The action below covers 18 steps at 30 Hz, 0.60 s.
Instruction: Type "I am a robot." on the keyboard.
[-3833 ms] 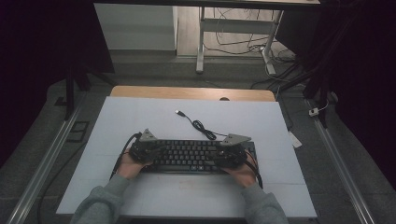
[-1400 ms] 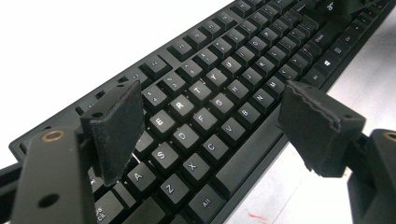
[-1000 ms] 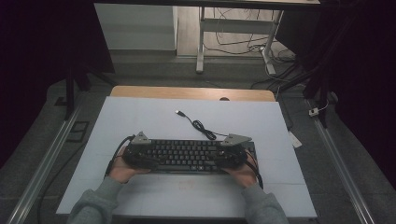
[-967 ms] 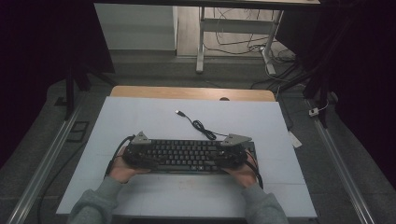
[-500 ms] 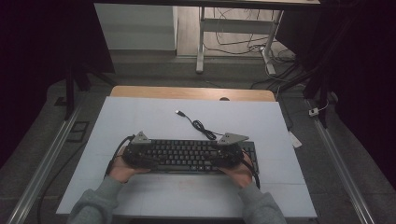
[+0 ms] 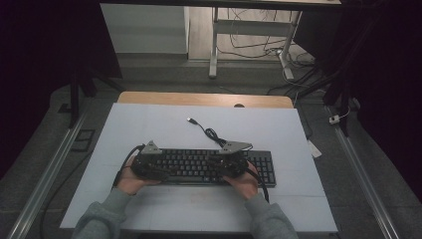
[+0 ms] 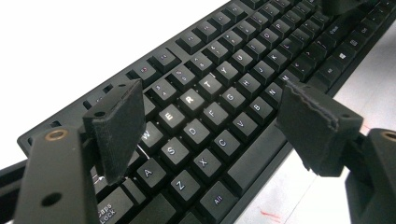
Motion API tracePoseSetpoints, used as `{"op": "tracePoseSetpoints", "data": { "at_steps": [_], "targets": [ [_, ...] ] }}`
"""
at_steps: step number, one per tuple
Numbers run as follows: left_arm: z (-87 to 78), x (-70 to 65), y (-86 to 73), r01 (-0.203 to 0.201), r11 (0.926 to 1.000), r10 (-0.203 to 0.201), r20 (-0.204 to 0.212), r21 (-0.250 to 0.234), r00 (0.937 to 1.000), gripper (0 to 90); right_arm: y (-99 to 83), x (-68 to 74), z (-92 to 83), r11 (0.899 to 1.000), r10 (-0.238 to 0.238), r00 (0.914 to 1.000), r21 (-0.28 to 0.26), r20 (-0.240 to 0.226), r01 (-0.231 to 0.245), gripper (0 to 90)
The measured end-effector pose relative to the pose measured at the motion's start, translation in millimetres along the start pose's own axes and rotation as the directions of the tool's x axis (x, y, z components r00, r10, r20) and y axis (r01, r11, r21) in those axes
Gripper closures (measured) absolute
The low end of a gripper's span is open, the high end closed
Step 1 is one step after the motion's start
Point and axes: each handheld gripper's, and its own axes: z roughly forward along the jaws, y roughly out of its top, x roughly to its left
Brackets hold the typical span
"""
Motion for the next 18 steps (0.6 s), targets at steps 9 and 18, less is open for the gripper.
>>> {"op": "tracePoseSetpoints", "data": {
  "at_steps": [9, 18],
  "targets": [
    [0.3, -0.4, -0.1, -0.003, 1.0, 0.003, 0.001, 0.001, 1.0, 23.8, 6.9, 1.6, 15.6, 1.0, -0.012, 0.9999, 0.023, -0.004, 0.012, 89.6],
    [-0.2, 0.3, -1.1, -0.004, 1.0, 0.004, 0.001, 0.002, 1.0, 23.9, 10.3, 0.3, 34.7, 0.998, -0.018, 0.9998, 0.065, 0.012, 0.017, 89.5]
  ]
}}
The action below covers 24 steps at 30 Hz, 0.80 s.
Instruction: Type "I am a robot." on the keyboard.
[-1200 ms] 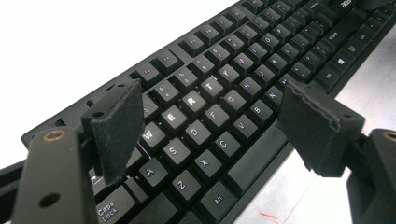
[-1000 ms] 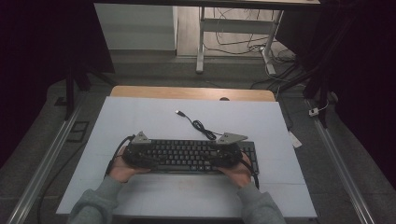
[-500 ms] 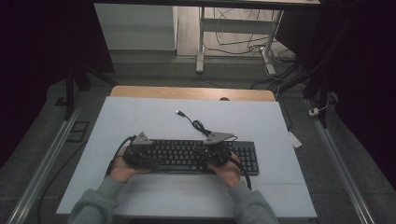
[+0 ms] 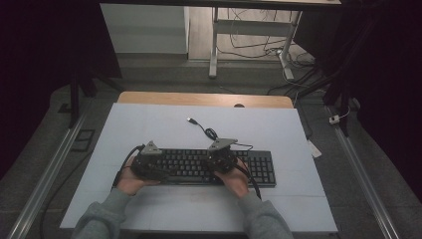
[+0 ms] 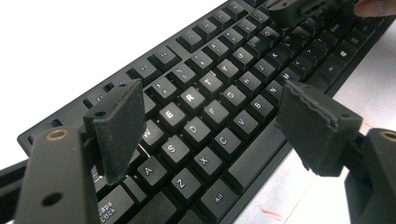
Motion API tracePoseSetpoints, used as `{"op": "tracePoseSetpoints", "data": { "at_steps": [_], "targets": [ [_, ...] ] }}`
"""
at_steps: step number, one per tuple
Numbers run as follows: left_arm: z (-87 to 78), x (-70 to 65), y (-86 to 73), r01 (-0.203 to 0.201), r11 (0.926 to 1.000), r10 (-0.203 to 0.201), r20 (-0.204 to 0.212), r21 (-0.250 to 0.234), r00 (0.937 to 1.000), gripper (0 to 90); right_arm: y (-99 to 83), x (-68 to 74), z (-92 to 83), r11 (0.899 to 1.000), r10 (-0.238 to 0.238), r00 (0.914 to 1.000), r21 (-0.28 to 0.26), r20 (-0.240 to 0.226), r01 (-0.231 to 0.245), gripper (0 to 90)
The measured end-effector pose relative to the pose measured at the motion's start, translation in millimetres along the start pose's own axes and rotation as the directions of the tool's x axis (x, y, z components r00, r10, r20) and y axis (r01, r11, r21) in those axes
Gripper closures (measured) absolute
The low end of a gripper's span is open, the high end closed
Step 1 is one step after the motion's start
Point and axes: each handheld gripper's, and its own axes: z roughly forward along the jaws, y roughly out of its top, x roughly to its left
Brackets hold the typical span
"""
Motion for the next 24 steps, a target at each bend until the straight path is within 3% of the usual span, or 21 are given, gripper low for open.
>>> {"op": "tracePoseSetpoints", "data": {
  "at_steps": [19, 24],
  "targets": [
    [0.3, -0.4, -0.6, -0.001, 1.0, 0.001, -0.002, 0.004, 1.0, 23.8, -2.3, -1.9, 10.6, 0.999, -0.002, 0.9999, 0.039, 0.017, 0.001, 89.6],
    [0.0, -0.2, -0.5, -0.004, 1.0, 0.004, -0.002, 0.0, 1.0, 23.8, -1.1, -1.7, 6.9, 1.0, -0.002, 0.9999, 0.007, 0.013, 0.002, 89.6]
  ]
}}
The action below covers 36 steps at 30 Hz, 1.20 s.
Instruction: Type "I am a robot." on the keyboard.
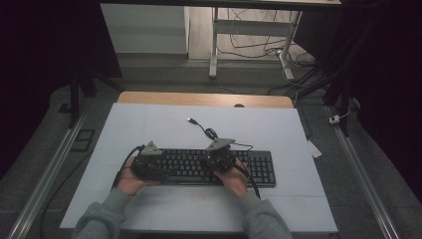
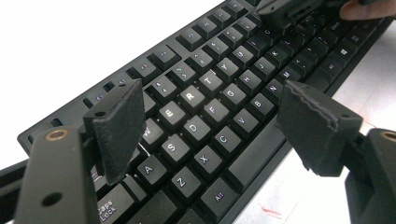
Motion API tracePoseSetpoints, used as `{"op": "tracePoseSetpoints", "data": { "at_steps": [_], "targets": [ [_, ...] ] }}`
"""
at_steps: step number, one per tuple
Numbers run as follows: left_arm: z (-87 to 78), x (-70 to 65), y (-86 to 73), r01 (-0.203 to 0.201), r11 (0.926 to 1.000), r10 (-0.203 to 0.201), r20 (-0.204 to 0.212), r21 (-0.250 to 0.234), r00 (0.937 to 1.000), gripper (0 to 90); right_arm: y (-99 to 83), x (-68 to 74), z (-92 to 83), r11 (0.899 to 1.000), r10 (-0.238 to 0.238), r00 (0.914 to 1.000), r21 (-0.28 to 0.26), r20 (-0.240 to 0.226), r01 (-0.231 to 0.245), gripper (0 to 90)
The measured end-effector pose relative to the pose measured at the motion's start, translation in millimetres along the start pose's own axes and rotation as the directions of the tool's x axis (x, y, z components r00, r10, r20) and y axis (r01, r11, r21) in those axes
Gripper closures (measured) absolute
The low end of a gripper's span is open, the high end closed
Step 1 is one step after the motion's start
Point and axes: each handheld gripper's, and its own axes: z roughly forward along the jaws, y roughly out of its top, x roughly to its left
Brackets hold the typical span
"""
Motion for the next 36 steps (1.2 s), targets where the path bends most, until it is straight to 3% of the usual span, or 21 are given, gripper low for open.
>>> {"op": "tracePoseSetpoints", "data": {
  "at_steps": [7, 16, 24, 36],
  "targets": [
    [-1.2, 0.1, -0.2, 0.002, 1.0, -0.002, -0.007, -0.003, 1.0, 23.7, 0.2, -3.3, -15.4, 0.998, 0.023, 0.9997, -0.062, 0.002, -0.023, 88.8],
    [-1.4, 1.7, -0.6, 0.012, 0.9999, -0.013, -0.014, -0.009, 0.9998, 23.8, -11.9, -11.8, -44.4, 0.992, 0.069, 0.9976, -0.111, 0.011, -0.067, 70.2],
    [-0.9, 1.6, -0.2, 0.012, 0.9999, -0.012, -0.012, -0.012, 0.9999, 23.8, -29.8, -18.8, -65.1, 0.991, 0.085, 0.996, -0.106, 0.029, -0.081, 59.6],
    [-0.4, 2.3, 0.3, 0.011, 0.9998, -0.012, -0.015, -0.017, 0.9998, 24.9, -49.2, -22.2, -83.3, 0.99, 0.095, 0.9945, -0.106, 0.046, -0.089, 55.2]
  ]
}}
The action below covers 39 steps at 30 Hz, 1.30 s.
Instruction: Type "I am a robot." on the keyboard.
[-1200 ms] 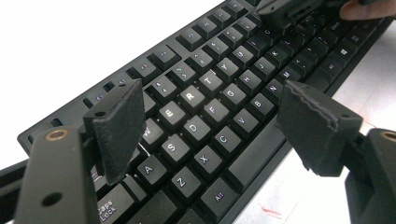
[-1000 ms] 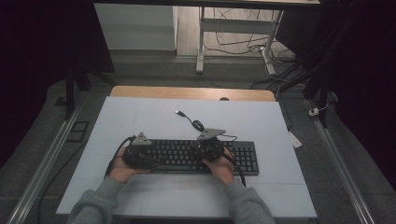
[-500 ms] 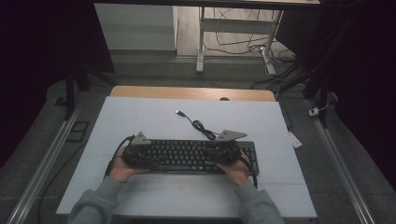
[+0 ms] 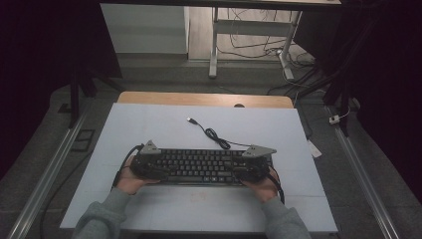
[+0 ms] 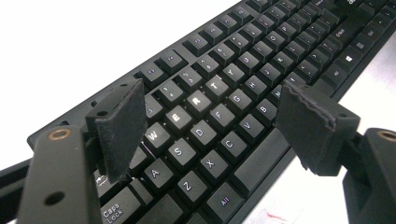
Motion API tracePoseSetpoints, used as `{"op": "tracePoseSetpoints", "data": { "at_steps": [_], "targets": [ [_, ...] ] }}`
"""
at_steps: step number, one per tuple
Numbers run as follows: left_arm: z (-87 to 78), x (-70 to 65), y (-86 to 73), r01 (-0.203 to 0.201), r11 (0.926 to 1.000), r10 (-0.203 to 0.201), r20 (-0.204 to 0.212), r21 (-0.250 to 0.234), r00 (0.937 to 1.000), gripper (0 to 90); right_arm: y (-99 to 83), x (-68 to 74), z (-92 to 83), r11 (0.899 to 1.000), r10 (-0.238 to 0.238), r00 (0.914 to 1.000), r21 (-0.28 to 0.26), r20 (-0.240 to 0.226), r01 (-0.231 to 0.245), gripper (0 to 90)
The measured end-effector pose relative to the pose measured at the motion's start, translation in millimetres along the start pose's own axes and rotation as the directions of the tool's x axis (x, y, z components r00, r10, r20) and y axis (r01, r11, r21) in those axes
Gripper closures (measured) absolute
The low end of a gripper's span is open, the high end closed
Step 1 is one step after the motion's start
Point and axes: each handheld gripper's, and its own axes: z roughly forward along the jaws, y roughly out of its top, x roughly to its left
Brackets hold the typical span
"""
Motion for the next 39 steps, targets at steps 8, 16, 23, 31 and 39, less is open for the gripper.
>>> {"op": "tracePoseSetpoints", "data": {
  "at_steps": [8, 16, 23, 31, 39],
  "targets": [
    [-0.4, 0.4, 0.0, 0.003, 1.0, -0.003, -0.001, -0.003, 1.0, 25.1, 0.3, 0.7, 1.0, 1.0, -0.008, 1.0, 0.005, 0.004, 0.008, 54.5],
    [-0.7, 0.5, 0.1, 0.001, 1.0, -0.001, -0.006, -0.008, 1.0, 26.6, 0.3, 0.8, 1.7, 1.0, -0.009, 0.9999, 0.011, 0.005, 0.009, 54.3],
    [-2.3, 0.6, 0.4, 0.004, 0.9996, -0.004, -0.022, -0.027, 0.9997, 30.0, 0.5, 0.9, 1.9, 1.0, -0.009, 0.9999, 0.012, 0.006, 0.009, 54.3],
    [-2.0, -1.7, 1.2, 0.003, 0.9988, -0.003, 0.004, -0.049, 1.0, 55.4, 0.6, 0.3, 1.5, 1.0, -0.011, 0.9999, 0.013, 0.011, 0.011, 54.0],
    [9.5, -12.4, 4.7, -0.043, 0.999, 0.044, 0.077, -0.014, 0.9961, 88.8, 0.5, 0.1, 1.8, 1.0, -0.012, 0.9999, 0.011, 0.01, 0.012, 53.7]
  ]
}}
